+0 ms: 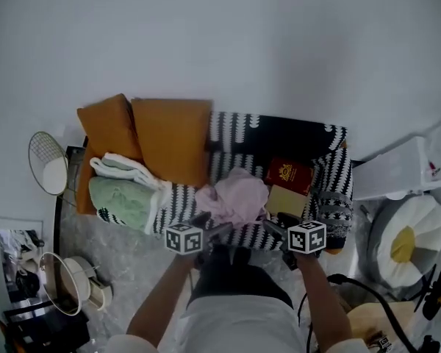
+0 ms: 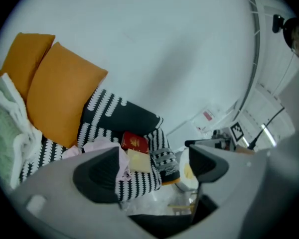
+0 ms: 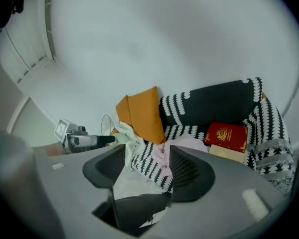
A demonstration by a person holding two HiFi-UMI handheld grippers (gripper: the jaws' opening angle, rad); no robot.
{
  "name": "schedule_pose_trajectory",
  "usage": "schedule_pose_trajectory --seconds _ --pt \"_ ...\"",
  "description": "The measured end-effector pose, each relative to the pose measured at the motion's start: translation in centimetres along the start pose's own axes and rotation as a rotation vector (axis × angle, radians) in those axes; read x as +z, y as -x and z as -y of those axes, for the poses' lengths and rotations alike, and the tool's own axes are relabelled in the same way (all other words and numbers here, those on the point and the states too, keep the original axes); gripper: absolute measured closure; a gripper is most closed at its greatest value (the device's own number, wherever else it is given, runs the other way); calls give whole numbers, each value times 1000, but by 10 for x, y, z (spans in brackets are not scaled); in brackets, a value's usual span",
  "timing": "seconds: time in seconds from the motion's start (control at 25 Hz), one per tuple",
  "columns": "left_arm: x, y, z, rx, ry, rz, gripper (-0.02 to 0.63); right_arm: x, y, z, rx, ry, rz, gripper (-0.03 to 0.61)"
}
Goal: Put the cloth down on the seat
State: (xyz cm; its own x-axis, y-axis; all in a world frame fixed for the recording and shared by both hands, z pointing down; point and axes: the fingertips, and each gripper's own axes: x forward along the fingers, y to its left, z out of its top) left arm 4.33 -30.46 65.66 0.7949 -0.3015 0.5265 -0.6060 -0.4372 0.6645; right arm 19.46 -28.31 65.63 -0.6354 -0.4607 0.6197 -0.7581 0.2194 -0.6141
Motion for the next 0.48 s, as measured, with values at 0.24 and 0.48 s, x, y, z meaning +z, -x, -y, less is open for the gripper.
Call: schedule_pose_trajectory --seconds 0.24,0.48 --pt "0 43 31 -2 -9 55 198 -8 43 -26 -11 2 79 314" --pt "-14 85 41 14 -29 86 212 -29 59 -52 -30 18 126 348"
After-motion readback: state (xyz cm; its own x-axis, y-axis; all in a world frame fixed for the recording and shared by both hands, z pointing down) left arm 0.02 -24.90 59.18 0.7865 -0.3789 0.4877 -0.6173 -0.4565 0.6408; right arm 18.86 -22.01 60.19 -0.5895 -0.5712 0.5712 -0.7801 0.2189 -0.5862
